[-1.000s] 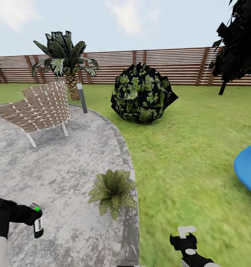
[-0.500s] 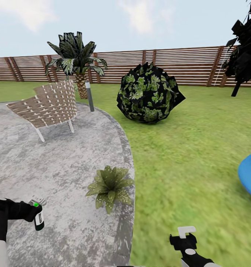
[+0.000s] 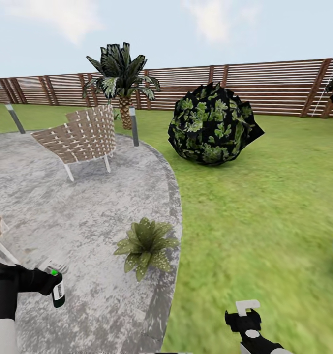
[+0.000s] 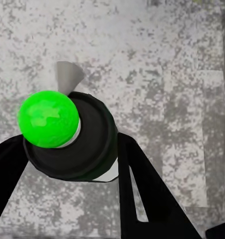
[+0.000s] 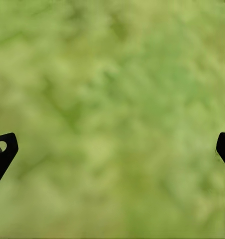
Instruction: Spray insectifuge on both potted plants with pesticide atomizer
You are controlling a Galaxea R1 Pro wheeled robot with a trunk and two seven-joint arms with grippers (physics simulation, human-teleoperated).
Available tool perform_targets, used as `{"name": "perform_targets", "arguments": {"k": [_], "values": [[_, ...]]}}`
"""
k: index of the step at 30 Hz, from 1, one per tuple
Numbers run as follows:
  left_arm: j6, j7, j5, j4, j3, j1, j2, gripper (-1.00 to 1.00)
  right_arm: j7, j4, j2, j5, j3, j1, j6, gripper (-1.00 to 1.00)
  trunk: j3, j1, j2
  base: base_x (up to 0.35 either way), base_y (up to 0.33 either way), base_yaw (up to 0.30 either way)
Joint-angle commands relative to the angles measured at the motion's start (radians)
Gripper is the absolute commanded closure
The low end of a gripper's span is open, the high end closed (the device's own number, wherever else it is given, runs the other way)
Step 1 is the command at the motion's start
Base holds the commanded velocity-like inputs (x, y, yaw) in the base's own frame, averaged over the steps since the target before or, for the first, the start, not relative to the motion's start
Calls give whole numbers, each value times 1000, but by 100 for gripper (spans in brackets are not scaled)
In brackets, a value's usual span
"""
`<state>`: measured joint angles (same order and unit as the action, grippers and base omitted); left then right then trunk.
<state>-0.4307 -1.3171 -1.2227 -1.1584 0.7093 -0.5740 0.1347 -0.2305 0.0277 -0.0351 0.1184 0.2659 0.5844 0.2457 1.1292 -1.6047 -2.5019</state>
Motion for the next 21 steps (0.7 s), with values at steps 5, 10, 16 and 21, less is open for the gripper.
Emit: {"name": "perform_targets", "arguments": {"k": [5, 10, 16, 21], "values": [[-10, -8, -3, -1, 1, -1, -1, 100, -1, 0, 0, 10, 9, 0, 3, -100, 1, 0, 0, -86, -271, 272], [-10, -8, 1, -1, 1, -1, -1, 100, -1, 1, 0, 10, 9, 0, 3, -100, 1, 0, 0, -203, -224, 242], [-10, -8, 3, -1, -1, -1, -9, 100, 3, -2, -10, 5, 9, 0, 3, -100, 1, 0, 0, -222, -210, 19], [-11, -7, 3, 0, -21, -1, -20, 100, -1, 0, -7, 9, 9, 0, 3, -100, 1, 0, 0, -141, -258, 0]]}}
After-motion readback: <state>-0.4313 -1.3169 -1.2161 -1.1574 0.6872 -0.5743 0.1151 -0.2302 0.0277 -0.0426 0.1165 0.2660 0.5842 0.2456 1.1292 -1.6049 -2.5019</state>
